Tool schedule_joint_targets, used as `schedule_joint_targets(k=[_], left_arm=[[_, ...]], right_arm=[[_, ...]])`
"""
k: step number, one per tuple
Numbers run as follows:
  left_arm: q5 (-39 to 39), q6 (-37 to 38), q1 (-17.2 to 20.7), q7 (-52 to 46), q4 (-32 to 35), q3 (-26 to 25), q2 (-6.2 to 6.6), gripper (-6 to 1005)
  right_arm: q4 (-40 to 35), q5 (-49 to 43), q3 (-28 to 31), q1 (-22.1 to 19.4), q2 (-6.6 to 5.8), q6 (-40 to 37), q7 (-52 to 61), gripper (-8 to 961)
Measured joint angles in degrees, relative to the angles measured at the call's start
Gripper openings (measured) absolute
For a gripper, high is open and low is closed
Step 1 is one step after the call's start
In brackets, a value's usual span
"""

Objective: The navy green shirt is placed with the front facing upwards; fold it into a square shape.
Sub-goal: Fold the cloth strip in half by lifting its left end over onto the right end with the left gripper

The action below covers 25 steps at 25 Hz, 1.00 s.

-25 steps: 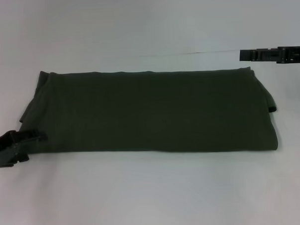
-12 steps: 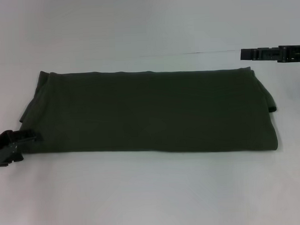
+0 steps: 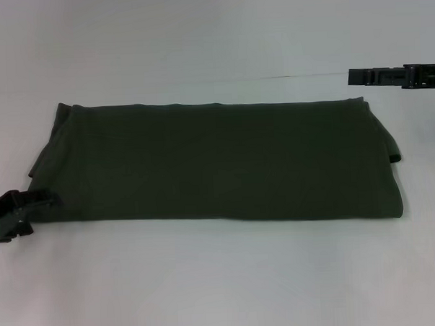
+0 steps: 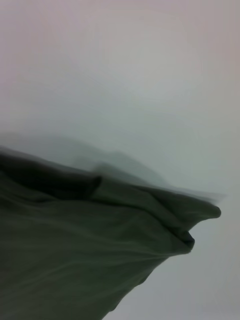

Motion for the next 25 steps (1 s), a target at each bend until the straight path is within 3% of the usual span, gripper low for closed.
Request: schedule_joint_targets(k=[25], left_arm=[[0.2, -2.7, -2.2, 0.3, -0.1, 0.2, 0.09, 883]], right_arm=[[-0.6, 0.0, -0.3, -0.3, 0.06, 0.1, 0.5, 910]])
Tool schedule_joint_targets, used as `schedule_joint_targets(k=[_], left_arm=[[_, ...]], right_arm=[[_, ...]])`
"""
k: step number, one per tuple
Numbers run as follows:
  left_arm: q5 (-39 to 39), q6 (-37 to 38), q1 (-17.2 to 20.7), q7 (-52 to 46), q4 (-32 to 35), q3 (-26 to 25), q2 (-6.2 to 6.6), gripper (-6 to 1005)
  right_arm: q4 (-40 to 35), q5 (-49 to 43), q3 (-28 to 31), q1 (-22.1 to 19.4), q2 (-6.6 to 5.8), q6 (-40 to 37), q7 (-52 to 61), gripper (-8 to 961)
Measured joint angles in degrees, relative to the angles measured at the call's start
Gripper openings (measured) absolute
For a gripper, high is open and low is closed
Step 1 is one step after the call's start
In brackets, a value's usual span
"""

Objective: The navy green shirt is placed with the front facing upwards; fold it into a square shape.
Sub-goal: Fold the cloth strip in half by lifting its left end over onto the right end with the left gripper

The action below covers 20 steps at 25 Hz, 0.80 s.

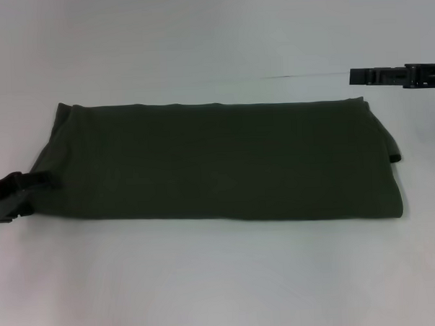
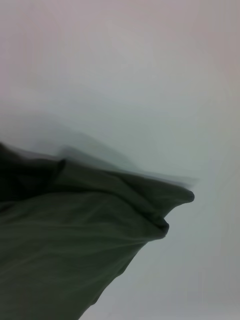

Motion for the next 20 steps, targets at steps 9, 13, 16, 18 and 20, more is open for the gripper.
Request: schedule_joint_targets(k=[9, 13, 16, 18, 20], left_arm=[[0.1, 3.0, 0.3, -0.2, 0.3, -0.1, 0.09, 881], [0.5, 3.7, 0.3, -0.8, 0.3, 0.0, 0.19, 879], [1.4, 4.0, 0.3, -2.3, 0.3, -0.1, 0.41, 878], [2.0, 4.3, 0.3, -3.2, 0.3, -0.1, 0.50, 877], [2.5, 4.5, 0.2, -3.8, 0.3, -0.1, 0.57, 876]], right_arm=[[0.0, 0.0, 0.0, -0.2, 0.02, 0.3, 0.0, 910], [0.0, 0.0, 0.0, -0.3, -0.02, 0.4, 0.0, 909], [0.0, 0.0, -0.1, -0.3, -0.04, 0.4, 0.0, 909], [0.0, 0.0, -0.1, -0.3, -0.05, 0.4, 0.1, 909], [0.0, 0.0, -0.1, -0.3, -0.06, 0.4, 0.1, 909]])
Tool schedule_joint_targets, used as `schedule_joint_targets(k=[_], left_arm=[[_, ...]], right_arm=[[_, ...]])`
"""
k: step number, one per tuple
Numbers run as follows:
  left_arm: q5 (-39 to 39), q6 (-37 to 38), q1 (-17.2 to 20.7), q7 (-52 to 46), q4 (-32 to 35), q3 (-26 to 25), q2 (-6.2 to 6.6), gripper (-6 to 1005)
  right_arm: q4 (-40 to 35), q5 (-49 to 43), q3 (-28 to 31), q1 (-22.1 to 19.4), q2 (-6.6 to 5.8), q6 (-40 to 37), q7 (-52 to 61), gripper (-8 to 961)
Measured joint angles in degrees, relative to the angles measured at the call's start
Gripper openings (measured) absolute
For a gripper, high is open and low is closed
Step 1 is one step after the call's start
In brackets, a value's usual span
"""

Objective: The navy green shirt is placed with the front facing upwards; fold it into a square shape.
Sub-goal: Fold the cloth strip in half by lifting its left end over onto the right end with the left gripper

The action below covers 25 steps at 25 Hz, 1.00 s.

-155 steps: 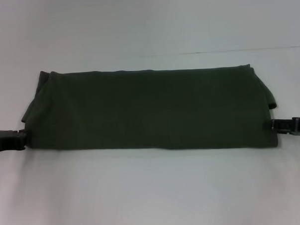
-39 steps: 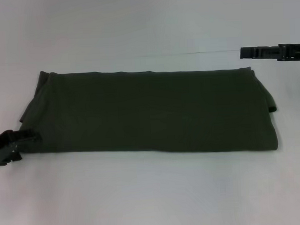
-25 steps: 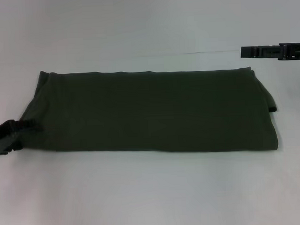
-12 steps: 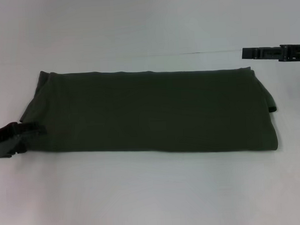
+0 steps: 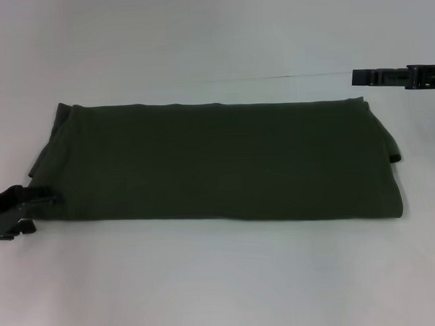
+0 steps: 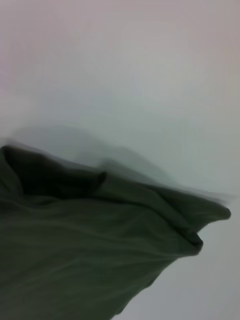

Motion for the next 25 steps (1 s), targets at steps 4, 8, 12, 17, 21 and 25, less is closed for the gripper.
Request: schedule_joint_targets(k=[4, 8, 12, 17, 21, 25], left_arm=[[1.1, 0.1, -0.2, -1.4, 0.0, 0.0, 0.15, 877], [1.1, -0.1, -0.4, -2.6, -0.1, -0.1, 0.16, 877], [1.2, -0.1, -0.4, -3.1, -0.2, -0.3, 0.16, 877], [1.2, -0.6, -0.6, -3.3, -0.3, -0.2, 0.13, 876], [1.2, -1.9, -0.8, -3.3, -0.4, -0.1, 0.13, 876], [1.2, -3.3, -1.7, -3.1, -2.1, 0.1, 0.56, 877]], right_arm=[[0.0, 0.0, 0.0, 0.1, -0.01, 0.0, 0.0, 908], [0.0, 0.0, 0.0, 0.2, -0.01, 0.0, 0.1, 908], [0.0, 0.0, 0.0, 0.2, -0.01, 0.0, 0.1, 908], [0.0, 0.0, 0.0, 0.3, -0.01, 0.0, 0.1, 907], [0.0, 0.0, 0.0, 0.3, -0.01, -0.1, 0.1, 907], [0.0, 0.0, 0.0, 0.3, 0.00, -0.2, 0.1, 907]])
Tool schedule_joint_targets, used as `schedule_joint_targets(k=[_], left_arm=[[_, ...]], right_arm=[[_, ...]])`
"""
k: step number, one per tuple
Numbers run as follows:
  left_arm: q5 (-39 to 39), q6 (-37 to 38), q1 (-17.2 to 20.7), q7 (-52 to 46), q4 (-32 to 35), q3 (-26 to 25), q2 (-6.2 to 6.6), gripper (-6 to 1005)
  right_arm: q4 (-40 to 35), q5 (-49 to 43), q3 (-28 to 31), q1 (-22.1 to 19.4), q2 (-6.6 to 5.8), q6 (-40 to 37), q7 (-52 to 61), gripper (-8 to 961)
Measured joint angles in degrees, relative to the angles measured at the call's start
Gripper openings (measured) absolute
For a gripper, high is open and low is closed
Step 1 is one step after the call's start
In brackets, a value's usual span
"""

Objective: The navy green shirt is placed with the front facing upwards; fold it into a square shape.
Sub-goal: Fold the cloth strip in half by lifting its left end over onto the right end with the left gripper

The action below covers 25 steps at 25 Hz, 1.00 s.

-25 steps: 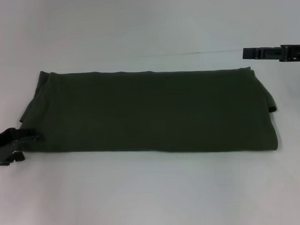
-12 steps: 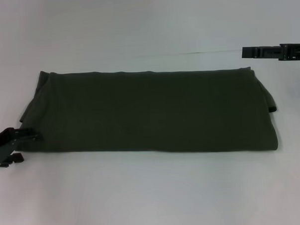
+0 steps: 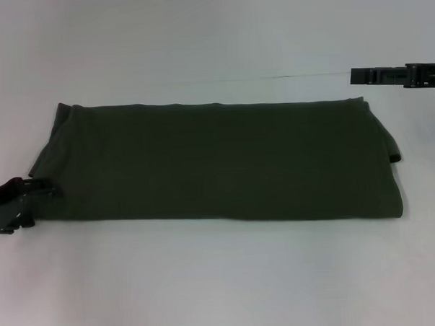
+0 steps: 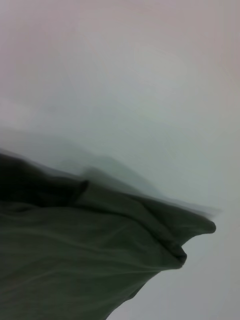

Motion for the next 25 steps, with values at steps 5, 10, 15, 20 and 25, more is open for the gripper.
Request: schedule_joint_targets(k=[5, 10, 15, 20, 25], left_arm=[[0.0, -1.6, -0.6, 0.3, -1.1, 0.1, 0.17, 877], [-0.4, -2.7, -0.8, 0.5, -0.8, 0.2, 0.28, 876], [-0.8, -4.6, -1.3, 1.4, -0.7, -0.1, 0.36, 877], [-3.9, -4.7, -1.4, 3.1, -0.8, 0.0, 0.22, 877], [-4.5, -3.6, -0.4, 3.5, 0.3, 0.0, 0.03, 877]], right_arm=[[0.0, 0.0, 0.0, 0.0, 0.03, -0.1, 0.0, 906], [0.0, 0.0, 0.0, -0.1, 0.09, -0.1, 0.0, 906], [0.0, 0.0, 0.0, -0.1, 0.20, -0.2, 0.0, 906], [0.0, 0.0, 0.0, -0.3, 0.39, -0.1, 0.0, 905], [0.1, 0.0, 0.0, -0.4, 0.45, 0.0, 0.0, 905]])
